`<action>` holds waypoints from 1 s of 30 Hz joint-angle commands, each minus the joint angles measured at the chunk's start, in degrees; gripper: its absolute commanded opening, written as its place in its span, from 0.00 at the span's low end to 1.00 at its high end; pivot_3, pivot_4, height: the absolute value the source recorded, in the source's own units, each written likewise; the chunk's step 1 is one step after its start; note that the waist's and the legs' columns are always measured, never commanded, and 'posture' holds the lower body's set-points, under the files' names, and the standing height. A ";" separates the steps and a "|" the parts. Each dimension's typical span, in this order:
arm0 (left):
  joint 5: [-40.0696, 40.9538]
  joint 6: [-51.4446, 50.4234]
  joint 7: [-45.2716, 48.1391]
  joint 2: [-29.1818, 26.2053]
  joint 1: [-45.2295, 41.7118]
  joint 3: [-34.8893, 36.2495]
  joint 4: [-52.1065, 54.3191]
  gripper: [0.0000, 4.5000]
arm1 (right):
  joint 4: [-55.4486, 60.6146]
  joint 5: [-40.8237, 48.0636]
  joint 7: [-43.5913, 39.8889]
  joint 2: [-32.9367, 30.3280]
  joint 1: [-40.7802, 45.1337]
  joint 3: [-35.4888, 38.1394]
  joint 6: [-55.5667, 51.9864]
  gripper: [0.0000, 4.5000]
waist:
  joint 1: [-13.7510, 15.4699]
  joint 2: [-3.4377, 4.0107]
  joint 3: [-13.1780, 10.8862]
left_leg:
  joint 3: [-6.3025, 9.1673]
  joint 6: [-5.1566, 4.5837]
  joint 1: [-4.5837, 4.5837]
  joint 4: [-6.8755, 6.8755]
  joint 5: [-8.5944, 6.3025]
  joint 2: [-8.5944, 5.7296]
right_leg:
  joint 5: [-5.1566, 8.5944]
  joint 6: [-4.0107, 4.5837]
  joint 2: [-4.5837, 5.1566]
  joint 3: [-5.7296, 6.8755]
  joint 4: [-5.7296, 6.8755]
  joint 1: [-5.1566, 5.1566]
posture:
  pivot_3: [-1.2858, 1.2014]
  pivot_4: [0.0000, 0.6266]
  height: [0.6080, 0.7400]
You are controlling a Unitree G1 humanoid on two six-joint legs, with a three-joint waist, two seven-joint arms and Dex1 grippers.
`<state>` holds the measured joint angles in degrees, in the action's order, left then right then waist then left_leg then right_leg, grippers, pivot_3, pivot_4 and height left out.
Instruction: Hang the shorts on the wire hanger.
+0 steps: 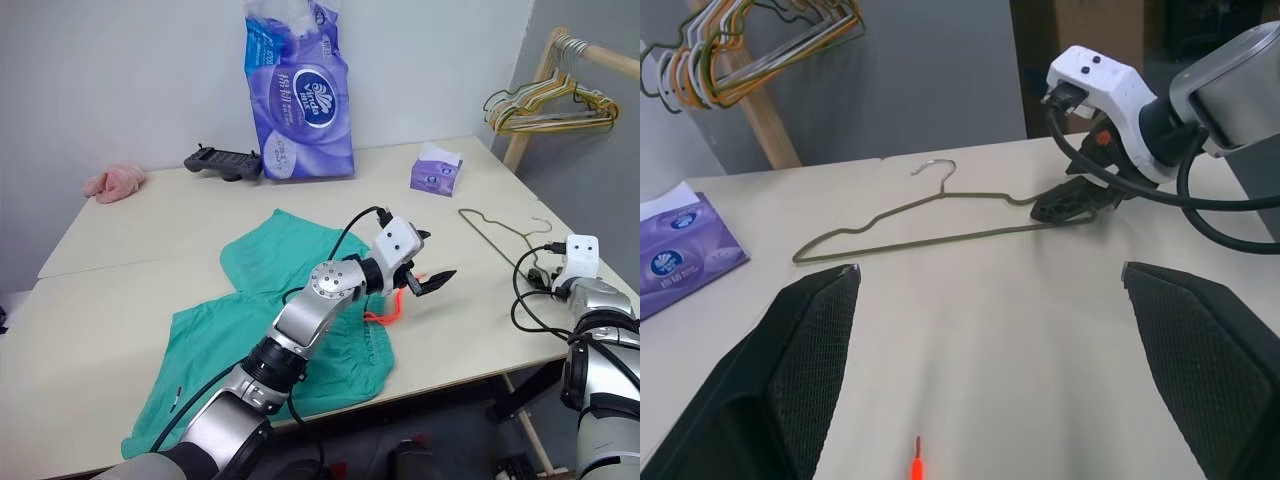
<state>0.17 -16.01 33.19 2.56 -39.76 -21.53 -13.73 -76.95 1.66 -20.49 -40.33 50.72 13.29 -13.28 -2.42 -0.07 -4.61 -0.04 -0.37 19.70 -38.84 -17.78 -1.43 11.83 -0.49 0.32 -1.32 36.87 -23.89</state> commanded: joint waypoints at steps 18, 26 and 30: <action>0.26 1.42 0.02 -0.89 -2.18 2.03 0.52 1.00 | 0.58 -3.82 -3.56 0.33 0.94 -3.93 0.40 0.00 | 0.75 -0.26 0.70 | -0.02 -0.08 -0.02 -0.06 -0.04 -0.02 | -0.02 -0.02 0.00 -0.04 0.00 0.03 | 0.52 0.00 1.00; 0.26 2.26 -0.02 -2.37 -3.06 3.65 -0.42 1.00 | 2.33 -10.69 -2.28 -1.96 1.52 -10.51 8.89 0.00 | 0.74 -0.24 0.71 | -0.05 -0.08 -0.02 -0.06 -0.05 -0.02 | -0.02 -0.02 0.00 -0.06 0.01 0.02 | 0.52 0.00 1.00; 1.57 3.80 0.39 -6.20 -7.46 8.42 -4.15 1.00 | 7.12 -15.37 -0.75 -4.56 3.70 -15.15 20.23 0.00 | 0.60 -0.24 0.71 | -0.13 -0.08 0.00 -0.06 -0.04 -0.03 | -0.03 -0.03 -0.01 -0.14 0.06 -0.10 | 0.52 0.00 1.00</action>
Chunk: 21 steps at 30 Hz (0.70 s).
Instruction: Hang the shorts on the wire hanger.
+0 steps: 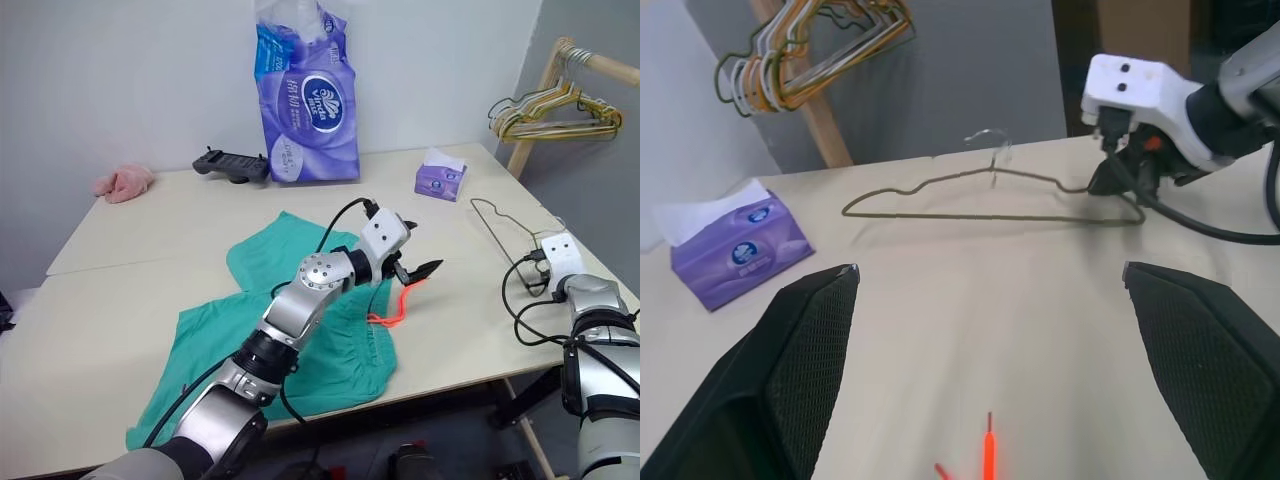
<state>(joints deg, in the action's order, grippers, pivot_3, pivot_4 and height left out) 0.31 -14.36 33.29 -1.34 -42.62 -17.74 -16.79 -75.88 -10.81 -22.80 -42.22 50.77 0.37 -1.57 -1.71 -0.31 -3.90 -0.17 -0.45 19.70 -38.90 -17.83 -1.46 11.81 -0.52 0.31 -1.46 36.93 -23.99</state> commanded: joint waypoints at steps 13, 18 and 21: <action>15.41 -6.07 16.39 -12.15 -20.78 17.14 -12.79 1.00 | 17.68 -24.06 16.53 -9.86 3.42 -18.45 34.19 0.00 | -0.87 -0.06 -0.03 | -0.38 -0.05 0.02 0.05 -0.04 0.05 | -0.03 -0.13 -0.14 -0.42 -0.02 -0.20 | 0.51 0.00 1.00; 13.15 -3.65 28.58 -18.40 -21.80 13.28 -18.03 1.00 | 20.85 -31.97 25.50 -12.12 4.15 -22.63 40.23 0.00 | -1.15 -0.06 -0.03 | -0.47 -0.04 -0.02 0.04 -0.04 0.02 | -0.03 -0.13 -0.14 -0.53 0.01 -0.20 | 0.51 0.00 1.00; 10.53 1.08 32.64 -21.14 -22.52 11.62 -22.68 1.00 | 22.72 -33.19 28.18 -12.82 4.53 -22.73 43.29 0.00 | -1.39 -0.07 -0.04 | -0.48 -0.05 -0.01 0.04 -0.04 0.03 | -0.03 -0.13 -0.15 -0.55 0.00 -0.22 | 0.51 0.00 1.00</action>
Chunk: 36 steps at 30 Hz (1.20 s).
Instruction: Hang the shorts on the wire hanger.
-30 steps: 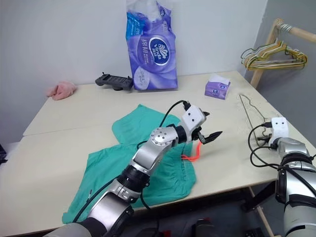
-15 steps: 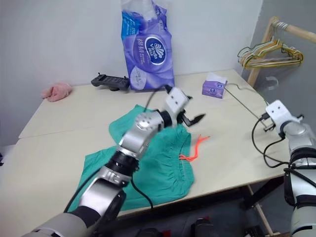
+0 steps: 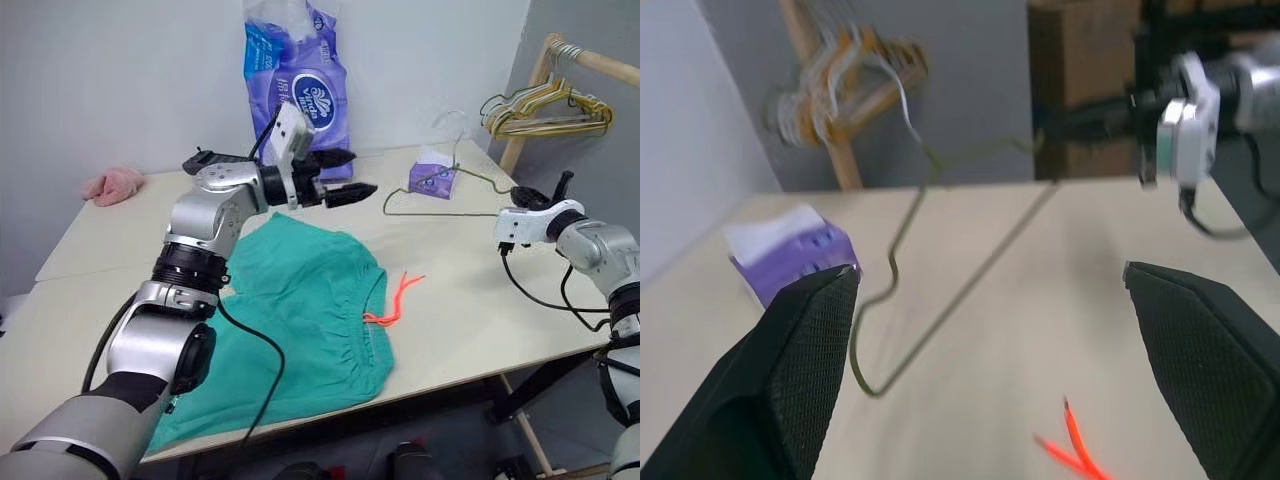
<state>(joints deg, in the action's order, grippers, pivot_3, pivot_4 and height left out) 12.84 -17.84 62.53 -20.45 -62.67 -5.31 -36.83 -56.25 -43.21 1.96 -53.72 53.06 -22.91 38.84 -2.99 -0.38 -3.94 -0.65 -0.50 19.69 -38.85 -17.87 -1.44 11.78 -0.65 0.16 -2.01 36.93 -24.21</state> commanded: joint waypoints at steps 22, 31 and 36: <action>-11.18 15.09 16.80 -2.12 -8.19 -4.20 -22.38 1.00 | 20.13 -0.81 2.75 0.83 5.36 3.81 11.16 0.00 | -0.44 -0.43 0.00 | -0.19 -0.32 0.03 -0.08 -0.18 -0.01 | -0.04 -0.10 -0.02 -0.20 -0.02 -0.05 | 0.50 0.01 1.00; -14.70 17.56 14.78 -2.63 -6.61 -5.48 -21.68 1.00 | 19.74 -1.05 1.42 2.13 7.12 4.16 11.04 0.00 | -0.43 -0.49 -0.02 | -0.20 -0.33 0.05 -0.09 -0.19 -0.01 | -0.04 -0.10 0.00 -0.22 -0.01 -0.09 | 0.50 0.02 1.00; -15.72 18.89 13.03 -2.60 -6.42 -5.23 -22.06 0.91 | 19.97 -0.07 0.33 2.54 7.38 4.47 11.10 0.00 | -0.37 -0.50 -0.02 | -0.21 -0.34 0.04 -0.08 -0.19 -0.01 | -0.04 -0.10 0.00 -0.23 0.01 -0.09 | 0.51 0.02 1.00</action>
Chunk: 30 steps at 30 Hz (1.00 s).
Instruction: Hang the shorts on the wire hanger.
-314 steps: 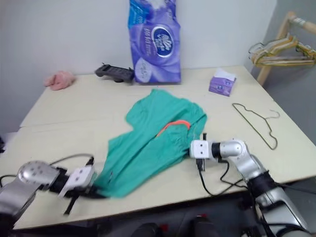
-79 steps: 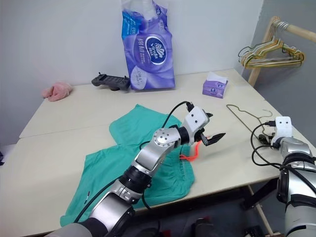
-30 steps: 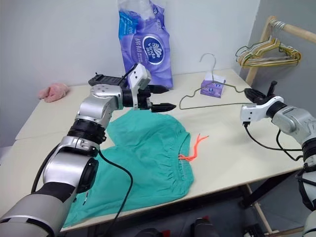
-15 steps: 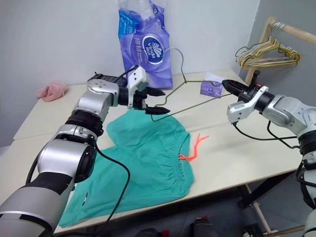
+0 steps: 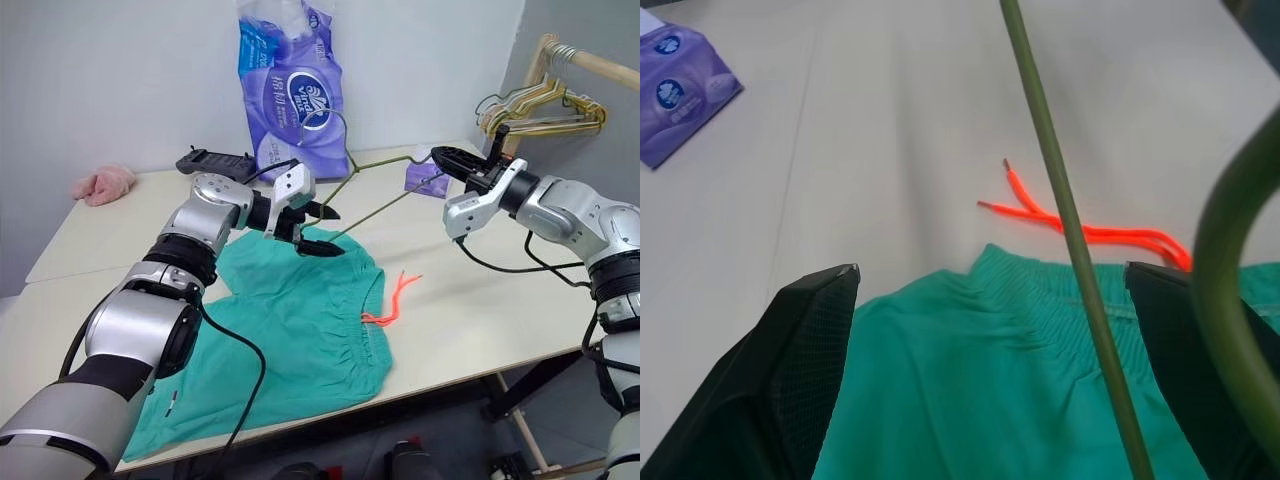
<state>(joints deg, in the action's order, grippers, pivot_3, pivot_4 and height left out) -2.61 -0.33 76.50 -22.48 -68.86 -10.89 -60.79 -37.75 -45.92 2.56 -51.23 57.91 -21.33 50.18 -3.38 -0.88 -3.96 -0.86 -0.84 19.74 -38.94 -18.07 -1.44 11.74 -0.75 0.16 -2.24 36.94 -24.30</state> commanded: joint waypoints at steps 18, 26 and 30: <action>-0.24 1.40 -0.38 -0.63 -0.35 0.58 1.49 0.53 | 2.56 3.82 -2.20 0.59 2.47 4.08 -0.56 0.00 | 0.03 -0.01 0.00 | 0.00 -0.01 0.00 0.00 -0.01 0.00 | 0.00 0.00 0.00 0.00 0.00 0.00 | 0.50 0.03 1.00; -0.75 3.99 -4.86 0.15 -1.44 1.15 0.29 0.53 | 2.95 4.20 -2.96 0.77 2.12 4.61 -0.63 0.00 | 0.07 -0.01 0.00 | 0.00 -0.01 0.00 0.00 -0.01 0.00 | -0.01 0.00 0.00 0.00 0.01 -0.01 | 0.50 0.03 1.00; -0.22 4.13 -5.00 0.05 -1.77 1.76 -0.19 0.71 | 2.61 4.24 -3.16 0.71 1.89 4.59 -0.76 0.00 | 0.07 -0.01 0.00 | -0.01 -0.02 -0.01 0.00 -0.01 0.00 | -0.01 0.00 0.00 -0.01 0.01 -0.01 | 0.51 0.03 1.00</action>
<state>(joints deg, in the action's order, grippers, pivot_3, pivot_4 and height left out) -3.46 3.02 71.94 -22.27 -68.77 -10.52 -61.28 -36.71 -43.71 -1.12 -50.55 58.12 -19.14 49.44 -3.31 -0.89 -3.96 -0.86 -0.86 19.73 -38.94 -18.08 -1.44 11.73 -0.76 0.17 -2.25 36.95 -24.31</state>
